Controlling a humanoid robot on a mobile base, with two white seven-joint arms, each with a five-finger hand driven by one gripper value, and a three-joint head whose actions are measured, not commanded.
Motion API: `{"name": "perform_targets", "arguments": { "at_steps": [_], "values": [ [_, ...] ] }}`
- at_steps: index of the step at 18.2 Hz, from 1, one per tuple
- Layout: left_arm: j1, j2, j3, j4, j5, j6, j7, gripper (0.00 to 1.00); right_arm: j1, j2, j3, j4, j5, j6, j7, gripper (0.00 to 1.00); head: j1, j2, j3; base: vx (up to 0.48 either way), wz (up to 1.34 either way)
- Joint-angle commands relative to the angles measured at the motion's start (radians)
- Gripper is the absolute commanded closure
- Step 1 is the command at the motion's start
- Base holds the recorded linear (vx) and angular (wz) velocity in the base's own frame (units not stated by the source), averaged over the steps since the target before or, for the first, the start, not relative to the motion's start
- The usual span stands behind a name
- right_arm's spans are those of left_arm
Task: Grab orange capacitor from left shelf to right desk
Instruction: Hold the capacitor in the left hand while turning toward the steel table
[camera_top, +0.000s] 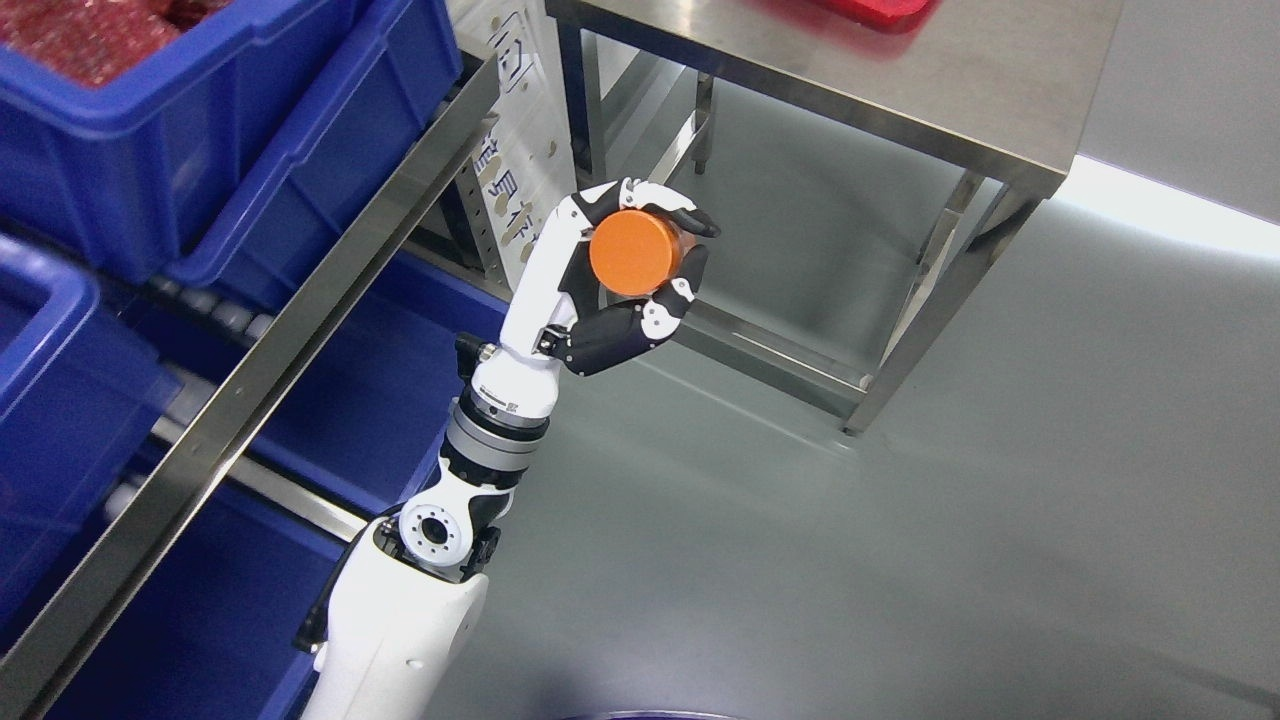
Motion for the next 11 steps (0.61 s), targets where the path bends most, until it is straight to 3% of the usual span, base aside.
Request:
{"name": "perform_targets", "arguments": {
  "at_steps": [1,6,11],
  "values": [
    [-0.068,0.017,-0.081,0.004,0.002,0.034,0.0,0.97,0.021,-0.018,-0.012,-0.017,0.006,0.0,0.001,0.0,0.0,0.0,0.0,0.351,-0.31],
    [-0.149,0.017,-0.093,0.007,0.023,0.083,0.0,0.97,0.021,-0.018,-0.012,-0.017,0.006,0.0,0.001,0.0,0.0,0.0,0.0,0.376,-0.31],
    [-0.329,0.017,-0.113,0.078,0.064,0.311,0.0,0.97,0.021,-0.018,-0.012,-0.017,0.006,0.0,0.001,0.0,0.0,0.0,0.0,0.34,-0.19]
  ]
}}
